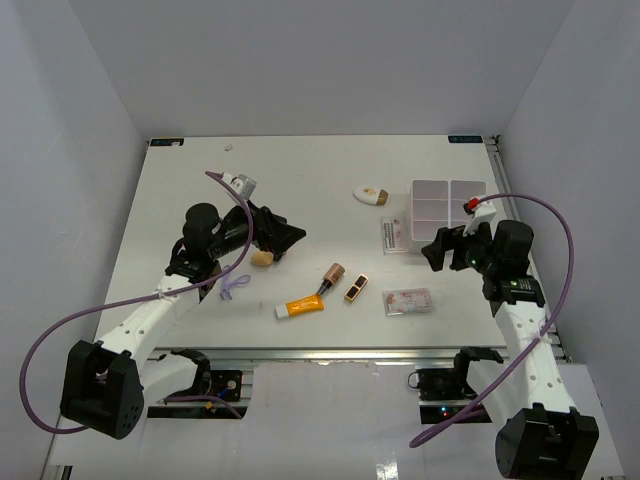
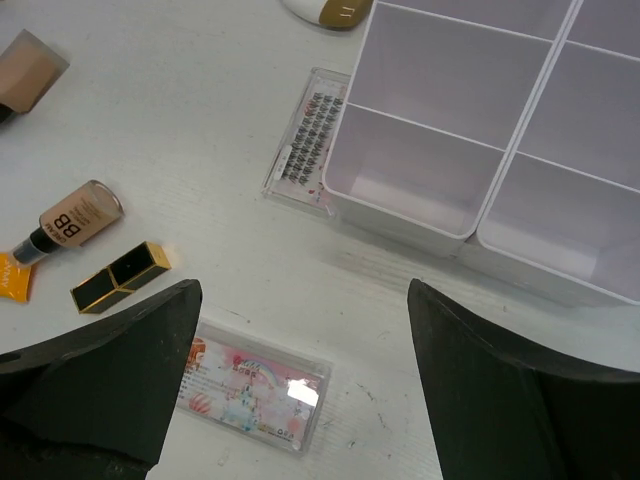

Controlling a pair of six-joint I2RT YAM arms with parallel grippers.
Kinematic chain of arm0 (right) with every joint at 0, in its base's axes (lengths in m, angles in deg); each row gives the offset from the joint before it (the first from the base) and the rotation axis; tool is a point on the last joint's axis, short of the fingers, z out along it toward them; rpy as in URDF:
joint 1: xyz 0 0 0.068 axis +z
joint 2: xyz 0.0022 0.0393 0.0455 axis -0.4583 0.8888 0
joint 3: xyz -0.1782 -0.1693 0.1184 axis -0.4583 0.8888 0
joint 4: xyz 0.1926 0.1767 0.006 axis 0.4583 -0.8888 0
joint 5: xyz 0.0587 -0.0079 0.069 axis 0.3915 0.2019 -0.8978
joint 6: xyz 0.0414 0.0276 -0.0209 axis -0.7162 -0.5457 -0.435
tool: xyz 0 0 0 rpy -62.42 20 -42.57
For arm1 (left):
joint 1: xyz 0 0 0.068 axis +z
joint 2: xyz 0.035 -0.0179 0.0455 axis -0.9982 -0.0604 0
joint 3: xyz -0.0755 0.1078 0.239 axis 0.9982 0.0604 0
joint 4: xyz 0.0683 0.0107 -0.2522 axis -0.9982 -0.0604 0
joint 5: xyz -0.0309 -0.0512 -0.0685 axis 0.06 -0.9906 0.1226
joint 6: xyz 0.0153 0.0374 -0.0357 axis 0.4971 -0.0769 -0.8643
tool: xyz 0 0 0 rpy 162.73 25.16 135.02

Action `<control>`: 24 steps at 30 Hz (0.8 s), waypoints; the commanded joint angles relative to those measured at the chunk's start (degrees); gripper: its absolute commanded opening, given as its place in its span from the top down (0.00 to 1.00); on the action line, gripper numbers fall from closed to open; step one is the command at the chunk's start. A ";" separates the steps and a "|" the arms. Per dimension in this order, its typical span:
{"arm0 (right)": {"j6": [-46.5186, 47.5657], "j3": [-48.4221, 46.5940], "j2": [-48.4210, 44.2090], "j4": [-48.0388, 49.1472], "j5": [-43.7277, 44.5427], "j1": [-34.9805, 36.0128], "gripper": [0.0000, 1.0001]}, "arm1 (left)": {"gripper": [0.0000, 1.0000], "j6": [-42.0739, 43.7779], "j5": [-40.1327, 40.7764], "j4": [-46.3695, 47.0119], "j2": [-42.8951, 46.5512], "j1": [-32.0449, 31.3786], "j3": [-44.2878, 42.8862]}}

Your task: Organize the makeup

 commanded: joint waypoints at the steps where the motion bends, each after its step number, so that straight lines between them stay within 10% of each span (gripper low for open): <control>1: 8.93 -3.17 -0.76 -1.81 -9.17 -0.12 0.10 | 0.02 0.31 -2.73 0.66 2.07 -0.23 -1.10; 5: 41.04 -6.65 -1.26 -16.16 -27.72 1.65 0.10 | 0.02 0.27 -2.58 0.53 1.63 -0.44 -1.08; 9: 54.97 -12.50 1.94 -30.62 -25.96 8.01 0.10 | 0.02 0.34 -3.02 -0.11 0.61 -0.44 -1.40; 24: 54.05 -8.67 13.72 -28.89 4.42 33.15 0.10 | 0.02 2.12 -2.44 -2.96 -0.34 -0.53 -2.61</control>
